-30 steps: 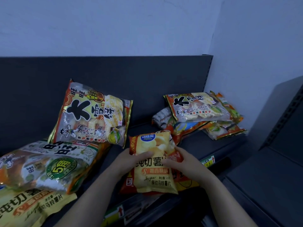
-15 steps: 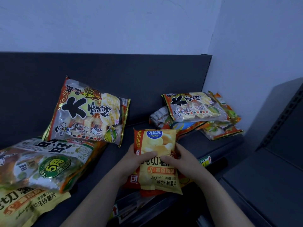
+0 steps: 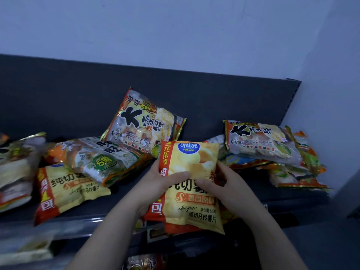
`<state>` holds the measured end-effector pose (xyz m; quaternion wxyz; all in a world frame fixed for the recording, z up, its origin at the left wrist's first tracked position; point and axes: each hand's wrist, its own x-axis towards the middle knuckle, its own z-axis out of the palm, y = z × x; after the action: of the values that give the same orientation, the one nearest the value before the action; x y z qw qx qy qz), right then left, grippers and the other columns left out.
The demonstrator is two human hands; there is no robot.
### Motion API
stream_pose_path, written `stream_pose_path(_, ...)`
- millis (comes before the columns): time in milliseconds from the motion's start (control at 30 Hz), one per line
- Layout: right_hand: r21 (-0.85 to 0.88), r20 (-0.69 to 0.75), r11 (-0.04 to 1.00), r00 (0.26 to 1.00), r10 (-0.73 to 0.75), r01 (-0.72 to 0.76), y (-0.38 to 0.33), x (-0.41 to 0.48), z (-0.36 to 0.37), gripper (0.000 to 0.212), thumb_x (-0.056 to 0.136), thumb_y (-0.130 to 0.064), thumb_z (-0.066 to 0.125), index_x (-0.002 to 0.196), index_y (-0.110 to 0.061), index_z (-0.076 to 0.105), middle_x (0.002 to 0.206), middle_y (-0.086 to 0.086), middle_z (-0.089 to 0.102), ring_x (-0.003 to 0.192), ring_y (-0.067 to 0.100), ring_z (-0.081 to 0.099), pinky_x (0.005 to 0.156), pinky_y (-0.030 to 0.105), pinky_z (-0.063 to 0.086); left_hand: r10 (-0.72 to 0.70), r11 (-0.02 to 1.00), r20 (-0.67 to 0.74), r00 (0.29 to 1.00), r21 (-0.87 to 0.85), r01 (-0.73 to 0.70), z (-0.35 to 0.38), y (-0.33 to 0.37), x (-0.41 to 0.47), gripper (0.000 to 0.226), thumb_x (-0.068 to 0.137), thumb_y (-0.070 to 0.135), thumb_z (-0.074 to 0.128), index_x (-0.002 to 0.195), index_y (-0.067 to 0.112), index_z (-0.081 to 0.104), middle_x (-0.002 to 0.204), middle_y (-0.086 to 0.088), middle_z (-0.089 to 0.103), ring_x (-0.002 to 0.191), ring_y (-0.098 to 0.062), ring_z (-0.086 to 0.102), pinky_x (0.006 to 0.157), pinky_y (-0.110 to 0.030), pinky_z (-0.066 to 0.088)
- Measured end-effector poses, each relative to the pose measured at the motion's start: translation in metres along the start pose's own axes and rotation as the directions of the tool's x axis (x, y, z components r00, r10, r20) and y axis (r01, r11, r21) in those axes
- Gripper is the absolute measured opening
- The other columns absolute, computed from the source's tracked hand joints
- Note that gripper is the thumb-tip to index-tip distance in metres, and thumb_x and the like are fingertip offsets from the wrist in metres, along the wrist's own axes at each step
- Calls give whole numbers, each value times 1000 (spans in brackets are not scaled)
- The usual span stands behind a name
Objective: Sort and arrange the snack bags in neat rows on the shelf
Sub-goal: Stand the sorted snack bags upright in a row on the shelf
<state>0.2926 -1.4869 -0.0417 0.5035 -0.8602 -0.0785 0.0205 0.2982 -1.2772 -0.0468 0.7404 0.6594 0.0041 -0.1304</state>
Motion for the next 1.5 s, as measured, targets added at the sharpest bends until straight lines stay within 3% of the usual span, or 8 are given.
stream_pose_path(367, 156, 274, 946, 907, -320, 286, -108, -32, 69, 60, 57, -75, 71, 112, -63, 48, 103, -29, 66, 95, 1, 66, 84, 39, 56, 205, 979, -388, 899, 87, -186, -63, 40, -156, 68, 68, 32, 85, 125, 29, 49, 104, -5, 75, 90, -31, 73, 82, -50, 57)
stream_pose_path(600, 194, 438, 896, 782, -443, 399, -178, -53, 173, 50, 67, -66, 72, 112, -52, 53, 104, -26, 68, 93, -2, 67, 83, 38, 56, 238, 969, -597, 766, 92, -230, -134, 40, -254, 52, 74, 23, 78, 121, 23, 55, 101, -7, 75, 87, -30, 74, 73, -42, 60)
stream_pose_path(767, 209, 515, 869, 706, -487, 448, -232, -73, 276, 65, 56, -79, 68, 114, -55, 50, 113, -22, 64, 101, 2, 64, 84, 39, 55, 195, 975, -713, 674, 69, -209, -214, 33, -333, 71, 66, 31, 87, 126, 25, 48, 104, -10, 74, 88, -32, 73, 79, -46, 58)
stream_pose_path(967, 268, 601, 856, 618, -507, 441, -302, -114, 408, 40, 66, -67, 73, 97, -56, 52, 98, -34, 61, 94, -8, 58, 88, 34, 52, 172, 980, -793, 585, 74, -187, -315, 29, -432, 55, 71, 27, 80, 118, 22, 52, 96, -10, 76, 81, -30, 74, 67, -38, 59)
stream_pose_path(1067, 289, 617, 852, 595, -515, 436, -326, -132, 468, 53, 60, -73, 71, 107, -54, 54, 104, -26, 67, 99, -1, 63, 89, 39, 53, 155, 982, -821, 549, 70, -173, -359, 25, -473, 48, 73, 26, 78, 114, 20, 54, 93, -10, 76, 76, -28, 74, 62, -34, 59)
stream_pose_path(1167, 303, 653, 861, 569, -499, 408, -346, -144, 517, 32, 71, -61, 74, 92, -56, 50, 94, -36, 59, 89, -13, 54, 85, 30, 50, 137, 985, -837, 530, 60, -160, -398, 20, -501, 42, 76, 25, 76, 112, 21, 55, 92, -10, 76, 76, -28, 74, 62, -34, 59)
stream_pose_path(1300, 303, 710, 873, 521, -474, 383, -369, -150, 568, 33, 76, -54, 73, 98, -52, 48, 98, -36, 52, 81, -14, 48, 72, 18, 42, 106, 989, -856, 507, 39, -141, -448, 13, -524, 43, 78, 27, 76, 114, 22, 54, 92, -9, 76, 78, -29, 74, 61, -33, 59)
stream_pose_path(1500, 269, 728, 877, 513, -456, 397, -396, -125, 634, 36, 74, -57, 73, 99, -51, 49, 100, -32, 55, 90, -8, 55, 83, 28, 51, 73, 991, -877, 476, 8, -136, -520, 8, -527, 55, 73, 33, 79, 119, 23, 50, 94, -8, 76, 81, -30, 74, 69, -38, 60)
